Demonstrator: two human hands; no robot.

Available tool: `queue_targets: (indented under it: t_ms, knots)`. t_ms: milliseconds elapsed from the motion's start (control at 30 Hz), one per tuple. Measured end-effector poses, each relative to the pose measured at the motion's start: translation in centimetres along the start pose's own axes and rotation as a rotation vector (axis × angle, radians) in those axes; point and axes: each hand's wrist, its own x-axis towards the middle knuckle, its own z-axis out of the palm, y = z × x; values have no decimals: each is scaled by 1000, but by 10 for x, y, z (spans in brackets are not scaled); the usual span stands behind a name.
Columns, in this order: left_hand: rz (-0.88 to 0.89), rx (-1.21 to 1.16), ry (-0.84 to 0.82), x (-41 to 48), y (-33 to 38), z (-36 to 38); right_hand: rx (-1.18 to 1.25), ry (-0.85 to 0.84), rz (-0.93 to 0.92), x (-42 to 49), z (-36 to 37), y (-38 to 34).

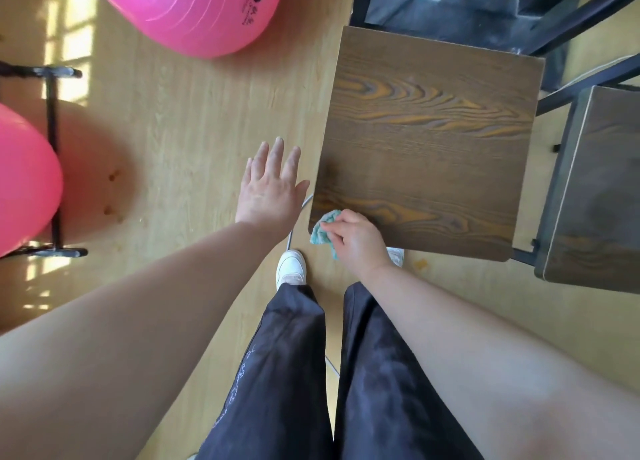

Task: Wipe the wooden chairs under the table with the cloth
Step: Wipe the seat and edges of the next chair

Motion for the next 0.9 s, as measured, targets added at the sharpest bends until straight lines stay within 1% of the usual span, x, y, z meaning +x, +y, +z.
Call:
queue_targets:
  t_ms: [67,100,167,233,300,367,533,633,733,900]
  knots:
    - [3,13,-5,4,9,-2,12,-47,10,4,-9,2]
    - [6,16,-6,7,16,-3,16,-38,12,5,-17,4]
    - [9,18,-5,14,31,-7,55,47,39,10,-40,14]
    - [13,13,-7,24,50,-12,83,155,108,19,-71,31]
    - [24,1,-8,35,72,-15,51,238,178,31,-107,56]
    - [41,-12,6,48,97,-16,45,309,244,45,-144,83]
    - [79,4,26,85,161,-21,81,484,471,80,-226,144]
    - [100,17,34,107,196,-25,103,556,520,104,-265,171]
    - [122,19,48,127,222,-28,136,553,505,134,-293,190]
    - [147,20,50,147,244,-31,62,459,476,162,-307,203]
